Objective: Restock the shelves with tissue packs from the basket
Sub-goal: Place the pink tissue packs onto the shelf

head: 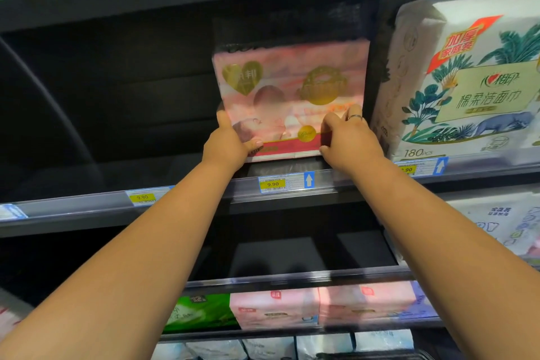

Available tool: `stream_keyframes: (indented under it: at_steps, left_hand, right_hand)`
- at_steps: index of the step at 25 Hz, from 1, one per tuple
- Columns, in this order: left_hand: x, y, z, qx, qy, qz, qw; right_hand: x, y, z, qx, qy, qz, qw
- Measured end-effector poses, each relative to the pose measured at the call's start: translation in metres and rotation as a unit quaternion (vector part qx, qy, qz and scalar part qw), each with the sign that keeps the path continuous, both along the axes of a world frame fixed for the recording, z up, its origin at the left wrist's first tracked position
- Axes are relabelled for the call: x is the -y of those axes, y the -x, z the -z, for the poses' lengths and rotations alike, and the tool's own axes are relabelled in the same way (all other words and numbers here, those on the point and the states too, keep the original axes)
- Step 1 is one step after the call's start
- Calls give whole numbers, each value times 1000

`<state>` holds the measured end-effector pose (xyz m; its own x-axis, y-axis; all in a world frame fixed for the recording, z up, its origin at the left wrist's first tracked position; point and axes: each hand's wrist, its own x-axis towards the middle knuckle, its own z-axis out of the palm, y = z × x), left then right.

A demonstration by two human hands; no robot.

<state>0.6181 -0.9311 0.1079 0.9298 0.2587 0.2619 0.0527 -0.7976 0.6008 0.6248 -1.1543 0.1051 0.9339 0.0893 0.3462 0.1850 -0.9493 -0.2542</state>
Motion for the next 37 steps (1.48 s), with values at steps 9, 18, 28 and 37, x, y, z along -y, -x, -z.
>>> stream_keyframes:
  at_steps: [9,18,28,37]
  left_hand:
    - [-8,49,-1,-17,-77,25,997]
    - [3,105,32,94,-190,143,967]
    - [11,194,118,49,-165,393,903]
    - [63,295,224,-95,-179,573,794]
  right_hand:
    - [-6,25,12,5,-17,9,1000]
    - [-24,110,43,30,16,73,997]
    - [-39,269,133,-43,44,216,974]
    - [-26,439,234,-189,38,375,907]
